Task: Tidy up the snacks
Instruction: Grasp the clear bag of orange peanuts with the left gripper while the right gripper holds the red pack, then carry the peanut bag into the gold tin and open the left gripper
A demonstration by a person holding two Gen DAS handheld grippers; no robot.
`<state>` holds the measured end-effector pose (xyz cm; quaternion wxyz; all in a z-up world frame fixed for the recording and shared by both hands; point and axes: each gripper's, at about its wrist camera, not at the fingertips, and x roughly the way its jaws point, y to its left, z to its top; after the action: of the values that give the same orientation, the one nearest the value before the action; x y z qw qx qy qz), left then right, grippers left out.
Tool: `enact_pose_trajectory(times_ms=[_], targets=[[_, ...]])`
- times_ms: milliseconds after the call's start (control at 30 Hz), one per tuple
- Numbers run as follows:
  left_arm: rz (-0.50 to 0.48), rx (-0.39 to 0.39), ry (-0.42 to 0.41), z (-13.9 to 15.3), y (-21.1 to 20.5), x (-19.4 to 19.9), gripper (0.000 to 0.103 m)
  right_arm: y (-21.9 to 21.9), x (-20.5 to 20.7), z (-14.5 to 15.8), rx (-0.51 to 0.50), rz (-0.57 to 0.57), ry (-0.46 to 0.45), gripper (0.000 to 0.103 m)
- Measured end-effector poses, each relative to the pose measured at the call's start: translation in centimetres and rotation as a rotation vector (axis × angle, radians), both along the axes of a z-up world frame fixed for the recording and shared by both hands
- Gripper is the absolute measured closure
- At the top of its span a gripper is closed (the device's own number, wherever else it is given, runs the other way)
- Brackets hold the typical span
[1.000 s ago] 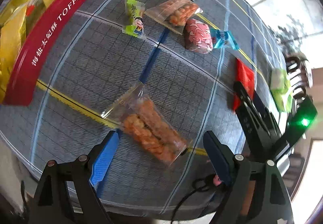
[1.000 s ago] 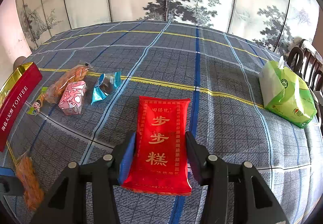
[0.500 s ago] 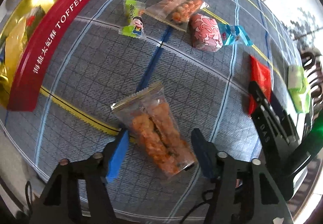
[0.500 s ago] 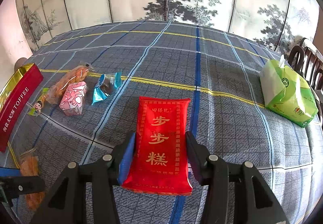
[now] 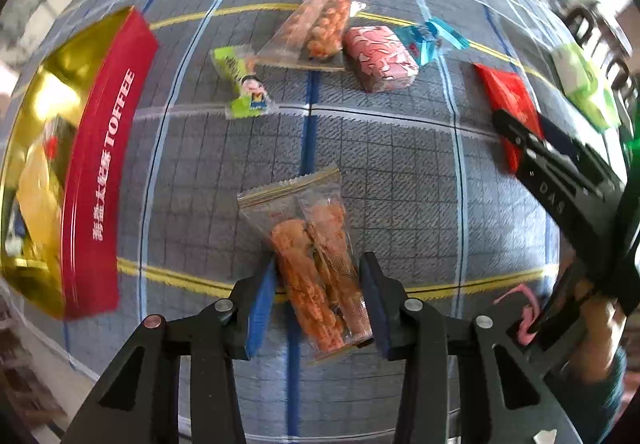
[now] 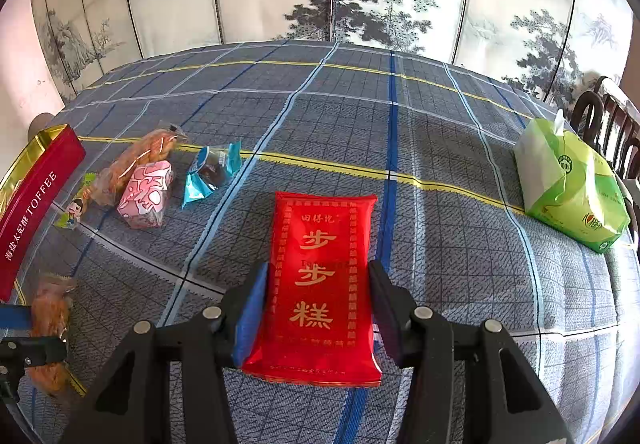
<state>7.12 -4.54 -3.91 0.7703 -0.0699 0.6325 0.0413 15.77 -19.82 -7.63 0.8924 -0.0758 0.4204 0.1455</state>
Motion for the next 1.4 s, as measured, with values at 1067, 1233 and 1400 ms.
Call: enact_pose_trajectory(times_ms=[1067,1233,1400], targets=[[-0.188,0.118,-0.288,7.2,7.4,-5.6,0.067,0.0,-0.1,0.1,-0.003,0.0,-0.002,0.052],[-0.098,0.162,-0.315,8.6,12.8,-5.3,0.067,0.0,-0.1,0.1,-0.003,-0.001,-0.002,0.052],[-0.008,0.209,-0.298,8.3,18.3,-5.2,0.067,0.0,-0.1,0.1,-0.004,-0.001,-0.002,0.052]])
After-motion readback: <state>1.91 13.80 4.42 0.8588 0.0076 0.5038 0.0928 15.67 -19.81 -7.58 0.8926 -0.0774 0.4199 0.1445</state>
